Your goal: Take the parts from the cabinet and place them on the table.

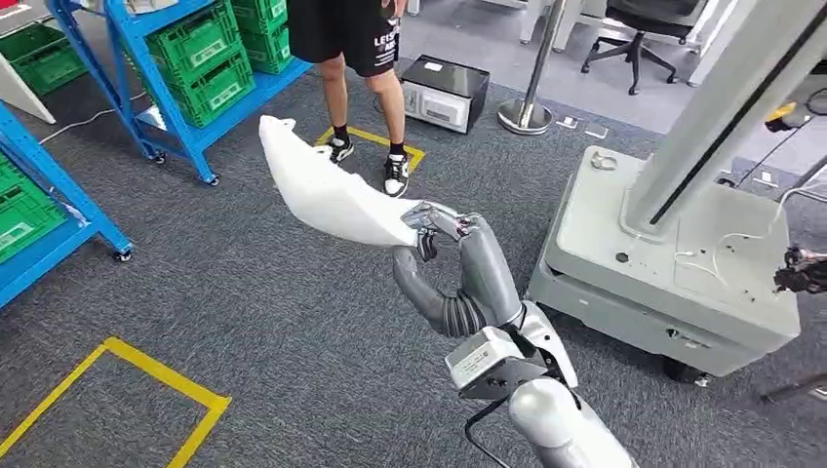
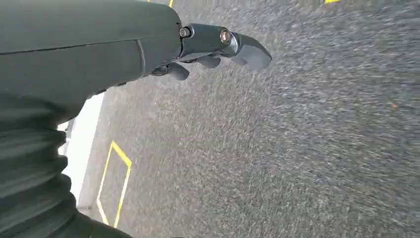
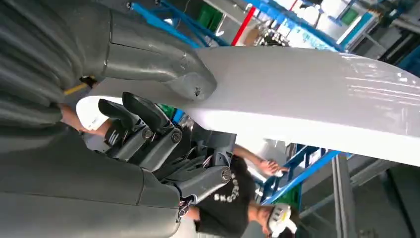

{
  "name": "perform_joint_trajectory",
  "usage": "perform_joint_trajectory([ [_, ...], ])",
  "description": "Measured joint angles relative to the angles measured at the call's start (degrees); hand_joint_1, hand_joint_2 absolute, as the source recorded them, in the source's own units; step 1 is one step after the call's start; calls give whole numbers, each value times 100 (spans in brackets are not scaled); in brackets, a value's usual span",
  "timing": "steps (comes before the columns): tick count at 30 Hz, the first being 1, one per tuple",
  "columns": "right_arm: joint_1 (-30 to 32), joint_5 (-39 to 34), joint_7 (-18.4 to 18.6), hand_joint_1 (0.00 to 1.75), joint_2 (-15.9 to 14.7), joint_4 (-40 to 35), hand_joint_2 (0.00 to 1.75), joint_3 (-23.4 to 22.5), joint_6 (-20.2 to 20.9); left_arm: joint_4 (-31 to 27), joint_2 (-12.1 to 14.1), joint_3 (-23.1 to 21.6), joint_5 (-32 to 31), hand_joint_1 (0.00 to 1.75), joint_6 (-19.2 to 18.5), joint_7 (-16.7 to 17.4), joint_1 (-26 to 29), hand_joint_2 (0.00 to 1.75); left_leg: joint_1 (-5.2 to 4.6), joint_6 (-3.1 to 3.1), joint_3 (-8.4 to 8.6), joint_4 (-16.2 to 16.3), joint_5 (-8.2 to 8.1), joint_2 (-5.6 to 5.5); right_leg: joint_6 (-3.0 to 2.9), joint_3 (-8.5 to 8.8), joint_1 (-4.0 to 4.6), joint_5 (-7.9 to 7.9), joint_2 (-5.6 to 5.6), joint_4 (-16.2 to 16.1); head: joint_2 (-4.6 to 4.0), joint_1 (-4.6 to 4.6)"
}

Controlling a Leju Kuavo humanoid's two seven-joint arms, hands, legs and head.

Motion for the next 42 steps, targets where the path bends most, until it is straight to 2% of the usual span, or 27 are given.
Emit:
perform_joint_trajectory([
  [1,-8,0,0,175,0,0,175,0,0,-2,0,0,0,0,0,-2,-4,175,-22,-20,7,6,-5,45,-59,99,33,-57,-250,-270,0,-4],
  [2,-11,0,-4,175,0,-2,175,0,0,-2,0,-2,0,0,2,-2,-3,175,-49,-61,14,7,-28,77,-62,114,43,-2,-243,-312,0,-2],
  [5,-12,0,-2,175,-2,-2,175,0,4,-2,-2,-2,2,0,7,-2,-5,175,-41,-154,73,-54,-20,226,-138,67,71,2,-50,-302,0,9],
  [11,-15,0,-4,175,-2,-2,175,0,7,-2,-7,-2,2,0,11,-2,-7,175,-45,-175,81,-53,-28,255,-166,88,49,27,-12,-337,0,9],
  [12,-34,-26,-15,175,-2,-2,175,0,70,-2,2,-2,70,0,88,-61,-2,175,-15,-236,-13,167,-222,-167,-232,120,-12,79,63,-384,0,4],
  [13,-68,-68,-42,175,-2,-2,175,0,147,0,-4,0,177,0,151,-166,27,175,-12,-245,-203,608,-495,-328,-257,107,-12,92,134,-383,-2,-4],
  [14,-69,-111,-76,175,-4,4,175,0,221,2,2,158,694,0,306,-709,166,175,-2,-264,-730,1718,-830,-428,-261,100,-6,89,409,-365,0,-2],
  [15,-69,-111,-79,175,-7,4,175,-2,214,0,11,254,890,0,352,-877,200,175,5,-265,-630,1466,-603,-432,-254,102,-14,84,493,-351,0,0],
  [17,-80,-155,-125,175,-13,11,175,-2,173,-2,42,475,1253,0,383,-1086,216,175,32,-263,-167,422,-29,-542,-214,112,-42,58,637,-307,0,0],
  [18,-99,-199,-168,175,-18,26,175,-2,153,0,50,573,1312,0,382,-1062,221,175,54,-258,-15,99,-37,-761,-182,99,-56,40,684,-280,0,0],
  [19,-128,-253,-206,175,-24,41,175,-2,134,4,50,655,1307,0,372,-982,221,175,33,-243,1,30,-78,-860,-135,58,-37,30,750,-238,0,-20],
  [22,-100,-380,-258,175,-98,46,175,-63,-48,7,77,782,1281,0,350,-741,240,175,-10,-122,20,54,-38,-705,-3,27,-73,110,890,-318,0,-24],
  [23,-62,-415,-264,175,-149,24,175,-123,-114,7,76,818,1283,0,328,-739,251,175,31,-57,27,-1,4,-637,23,17,-68,108,937,-312,0,-22],
  [25,-20,-439,-275,175,-216,-15,175,-232,-172,7,92,878,1287,0,288,-767,260,175,34,10,26,-24,21,-533,42,-166,-26,-147,480,73,0,31],
  [26,-13,-437,-275,175,-227,-20,175,-249,-203,7,98,907,1294,0,273,-776,277,175,23,19,20,-23,19,-456,62,-393,-26,-382,356,529,0,39],
  [28,76,-420,-280,175,-240,-22,175,-273,-243,7,98,933,1303,0,254,-780,293,175,-4,42,14,-21,6,-300,81,-810,-31,-695,264,1382,0,37],
  [29,125,-402,-280,175,-243,-22,175,-295,-264,9,79,953,1300,0,247,-785,288,175,-9,48,14,-18,3,-229,77,-865,-32,-679,250,1496,0,39],
  [30,146,-382,-280,175,-243,-22,175,-310,-278,9,59,955,1294,0,247,-789,283,175,-13,49,17,-15,-3,-166,67,-779,-32,-541,238,1330,0,39],
  [31,147,-365,-280,175,-243,-22,175,-330,-293,11,39,957,1283,0,247,-789,272,175,-14,44,20,-12,-8,-104,54,-571,-30,-331,209,938,0,39],
  [32,147,-361,-282,175,-243,-24,175,-345,-313,13,11,960,1281,0,247,-789,254,175,-14,33,33,-9,-16,-46,32,-249,-24,-96,123,364,0,39],
  [33,147,-361,-282,175,-243,-31,175,-361,-321,13,-7,962,1279,0,236,-787,231,175,-23,14,57,-5,-28,0,3,73,-5,53,-121,-169,0,39],
  [34,152,-363,-282,175,-243,-35,175,-374,-323,15,-13,964,1276,0,229,-782,211,175,-66,-27,60,4,-54,45,-24,96,41,8,-235,-284,0,35],
  [38,216,-387,-339,175,-258,-59,175,-413,-306,17,-39,990,1279,0,179,-791,136,175,-59,-157,141,-54,-76,242,-152,71,36,71,34,-343,0,35],
  [39,217,-398,-363,175,-258,-61,175,-417,-302,17,-35,999,1290,0,179,-804,123,175,-23,-207,114,11,-126,49,-189,98,-1,105,72,-375,0,35],
  [40,185,-411,-372,175,-256,-61,175,-426,-302,17,-41,1005,1301,0,181,-831,124,175,-25,-222,30,218,-298,-224,-218,101,-13,114,127,-379,0,29],
  [41,169,-417,-378,175,-251,-61,175,-428,-302,26,-46,1005,1300,0,181,-831,126,175,-23,-230,-149,626,-539,-351,-246,94,-13,120,178,-379,0,26],
  [42,171,-417,-378,175,-251,-61,175,-428,-302,28,-46,1005,1300,0,181,-828,132,175,-23,-235,-355,1078,-751,-400,-257,91,-7,119,239,-378,0,31],
])
